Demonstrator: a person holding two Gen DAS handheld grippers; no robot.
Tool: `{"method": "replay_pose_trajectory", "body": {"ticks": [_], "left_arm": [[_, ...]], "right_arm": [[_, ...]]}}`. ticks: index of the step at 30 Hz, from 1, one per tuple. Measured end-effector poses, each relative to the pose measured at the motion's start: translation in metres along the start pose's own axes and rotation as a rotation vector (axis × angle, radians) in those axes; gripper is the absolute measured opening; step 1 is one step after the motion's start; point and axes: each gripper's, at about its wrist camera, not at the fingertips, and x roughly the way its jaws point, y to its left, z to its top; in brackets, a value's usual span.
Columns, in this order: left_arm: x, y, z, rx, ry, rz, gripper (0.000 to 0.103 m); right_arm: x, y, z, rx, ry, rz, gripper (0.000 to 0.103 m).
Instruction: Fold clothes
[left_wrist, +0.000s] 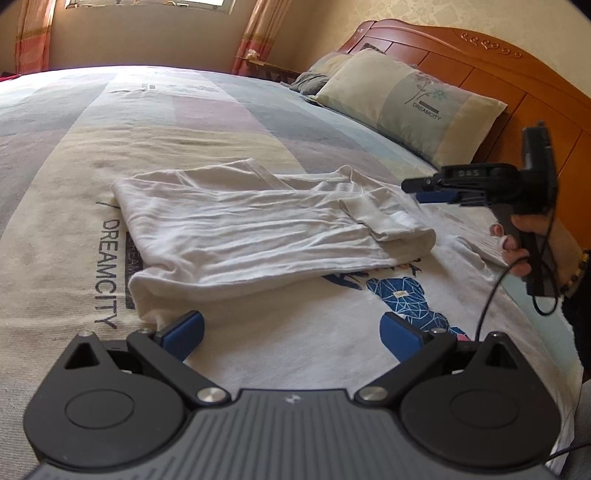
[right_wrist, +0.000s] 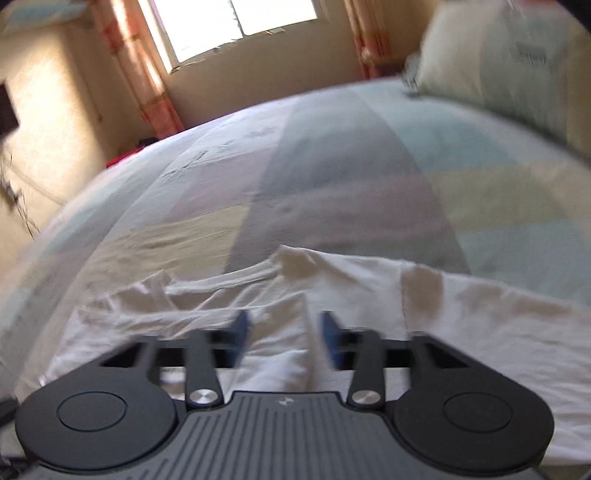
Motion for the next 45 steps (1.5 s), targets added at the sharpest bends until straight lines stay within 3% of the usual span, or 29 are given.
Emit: {"method": "replay_pose_trajectory", "body": {"ticks": [4,8,13,20,25,28,32,37,42,45], "left_arm": [[0.002,-0.002,-0.001,0.013,0.008,0.015,0.101],[0.002,-0.002,-0.001,0.014,0.01,0.017,0.101],[0.001,0.0,0.0,0.008,0.008,0.006,0.101],[0.0,0.0,0.0,0.007,0.003,0.0,0.101],[0.001,-0.001,-0.001,0.013,0.002,-0.004,0.101],[0.004,-0.001,-0.002,0.015,0.005,0.0,0.101],[0.007,0.0,-0.003,0.021,0.006,0.012,0.101],[0.009,-0.001,-0.005,0.039,0.005,0.015,0.101],[0.008,0.001,-0.005,0.032,0.002,0.007,0.101],[0.007,0.002,-0.004,0.022,0.0,0.002,0.101]], "right_arm": [[0.013,0.056,-0.014,-0.219,0.096,-0.018,0.075],[0.031,0.084,-0.035,-0.417,0.142,-0.221,0.075],[-0.001,0.045,-0.016,-0.263,0.022,-0.364,0.075],[-0.042,-0.03,-0.013,0.012,-0.004,-0.445,0.075],[-0.063,-0.034,-0.034,0.074,-0.018,-0.359,0.077],[-0.069,-0.023,-0.051,0.044,-0.029,-0.289,0.077],[-0.058,-0.015,-0.045,0.001,-0.01,-0.239,0.077],[-0.039,-0.054,-0.037,0.348,0.022,-0.059,0.077],[-0.025,-0.099,-0.053,0.674,-0.059,0.059,0.078],[-0.027,-0.107,-0.061,0.774,-0.131,0.16,0.078]]}}
